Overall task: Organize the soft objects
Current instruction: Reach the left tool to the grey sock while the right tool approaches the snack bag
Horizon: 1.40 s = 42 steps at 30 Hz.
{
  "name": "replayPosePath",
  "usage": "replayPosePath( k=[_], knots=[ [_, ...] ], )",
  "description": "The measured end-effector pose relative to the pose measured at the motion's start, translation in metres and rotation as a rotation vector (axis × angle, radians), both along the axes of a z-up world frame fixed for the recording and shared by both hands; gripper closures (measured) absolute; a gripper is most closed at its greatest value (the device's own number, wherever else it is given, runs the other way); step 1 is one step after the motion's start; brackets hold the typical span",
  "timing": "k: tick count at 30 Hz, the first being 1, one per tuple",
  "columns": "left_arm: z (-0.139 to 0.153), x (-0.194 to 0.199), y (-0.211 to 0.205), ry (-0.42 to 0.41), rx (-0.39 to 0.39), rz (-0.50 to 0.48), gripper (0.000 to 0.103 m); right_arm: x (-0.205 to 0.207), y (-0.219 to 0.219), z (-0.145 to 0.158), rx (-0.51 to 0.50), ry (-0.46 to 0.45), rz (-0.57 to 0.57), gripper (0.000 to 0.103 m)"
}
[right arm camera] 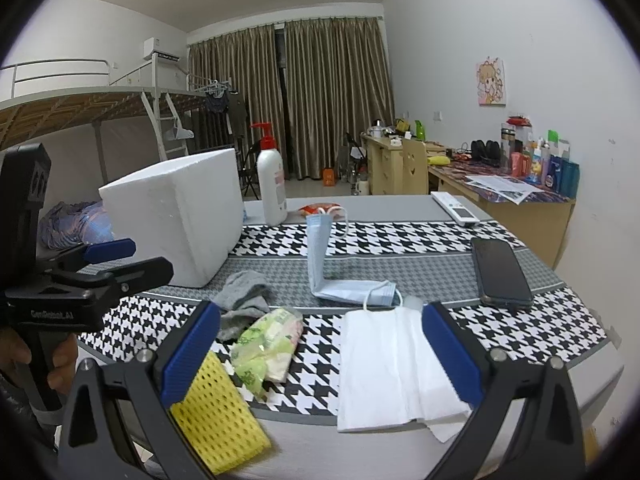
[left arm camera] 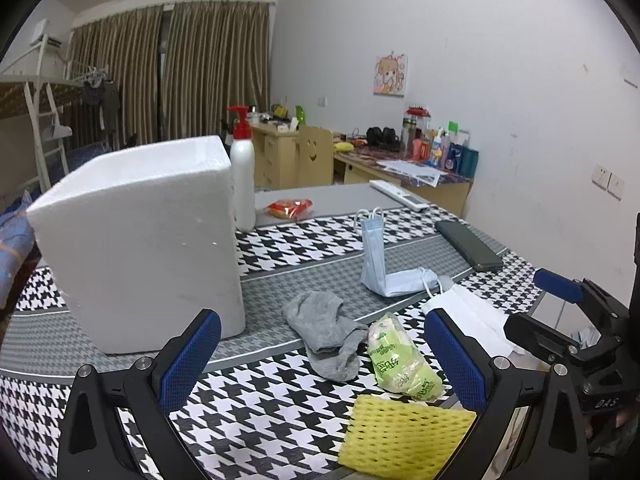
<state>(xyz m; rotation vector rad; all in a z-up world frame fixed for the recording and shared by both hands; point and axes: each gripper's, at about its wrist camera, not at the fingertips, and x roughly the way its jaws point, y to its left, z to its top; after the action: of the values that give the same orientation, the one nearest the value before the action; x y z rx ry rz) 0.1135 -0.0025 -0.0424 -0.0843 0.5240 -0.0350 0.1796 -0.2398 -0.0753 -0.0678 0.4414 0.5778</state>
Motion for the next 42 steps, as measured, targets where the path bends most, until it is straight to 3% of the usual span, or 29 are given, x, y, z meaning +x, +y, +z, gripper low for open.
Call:
replayPosePath(
  k=[12,30,35,37,42],
  knots=[
    [-0.016,0.029,-0.003,0.085,0.009,0.002,0.001,0.013,0.003,-0.011,-0.015,0.058,-0.004,0.001],
    [-0.049,0.074,0.004,0.251,-0.062,-0.01,0.022,0.032,0.023,-0.025,-0.03,0.117,0.077,0.001],
    [-0.053,0.081,0.006,0.28,-0.076,-0.001,0.024,0.034,0.028,-0.03,-0.037,0.131,0.101,0.003],
    [-0.054,0.084,0.006,0.29,-0.084,-0.002,0.03,0.036,0.03,-0.03,-0.038,0.137,0.107,0.004],
    [-0.058,0.087,0.006,0.306,-0.085,-0.008,0.034,0.036,0.035,-0.032,-0.044,0.144,0.128,0.006]
  ],
)
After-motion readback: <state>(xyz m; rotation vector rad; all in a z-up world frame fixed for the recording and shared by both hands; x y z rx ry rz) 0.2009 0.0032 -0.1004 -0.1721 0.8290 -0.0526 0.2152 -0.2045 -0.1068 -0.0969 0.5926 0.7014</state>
